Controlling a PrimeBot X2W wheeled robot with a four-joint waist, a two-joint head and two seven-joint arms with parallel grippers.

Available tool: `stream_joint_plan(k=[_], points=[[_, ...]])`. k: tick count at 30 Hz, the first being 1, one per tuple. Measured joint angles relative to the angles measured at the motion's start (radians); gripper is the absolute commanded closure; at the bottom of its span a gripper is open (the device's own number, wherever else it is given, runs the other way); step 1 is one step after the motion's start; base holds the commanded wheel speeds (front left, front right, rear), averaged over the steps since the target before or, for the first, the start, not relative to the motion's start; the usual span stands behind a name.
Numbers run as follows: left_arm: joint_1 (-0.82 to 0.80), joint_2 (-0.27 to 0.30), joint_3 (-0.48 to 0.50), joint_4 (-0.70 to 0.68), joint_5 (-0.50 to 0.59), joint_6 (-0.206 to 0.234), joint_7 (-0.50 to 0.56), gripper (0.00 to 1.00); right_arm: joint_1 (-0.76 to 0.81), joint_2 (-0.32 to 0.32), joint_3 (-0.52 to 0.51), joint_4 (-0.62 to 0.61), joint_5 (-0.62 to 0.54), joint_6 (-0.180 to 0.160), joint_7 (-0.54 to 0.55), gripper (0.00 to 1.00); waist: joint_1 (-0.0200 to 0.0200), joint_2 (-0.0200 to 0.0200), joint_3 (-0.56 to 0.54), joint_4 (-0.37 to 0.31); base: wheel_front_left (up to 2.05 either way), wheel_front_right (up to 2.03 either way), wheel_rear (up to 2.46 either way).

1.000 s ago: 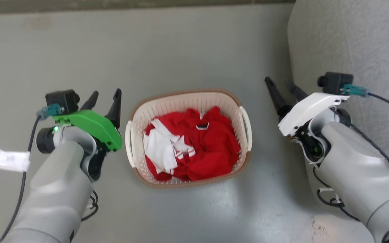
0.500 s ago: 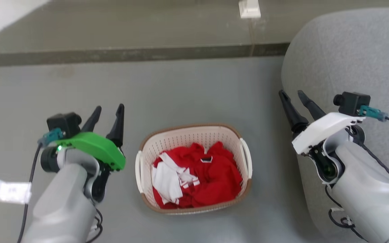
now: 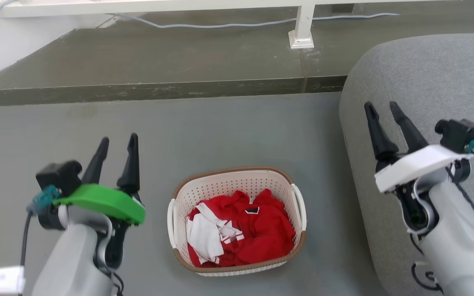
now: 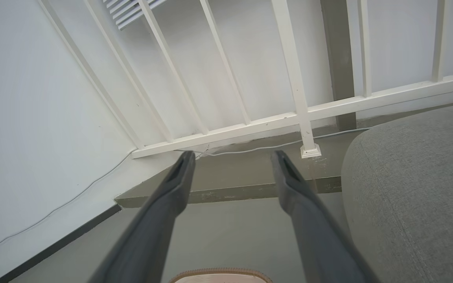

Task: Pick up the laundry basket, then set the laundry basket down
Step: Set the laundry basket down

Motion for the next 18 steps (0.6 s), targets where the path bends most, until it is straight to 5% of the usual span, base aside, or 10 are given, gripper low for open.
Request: stream_joint_plan(k=[18], points=[[0.154, -0.03, 0.063, -0.144, 0.131, 0.005, 0.0, 0.0, 0.147, 0.064, -0.09, -0.119, -0.156, 0.0, 0.0, 0.0, 0.0, 0.0, -0.015, 0.015, 0.0, 0.0, 0.0]])
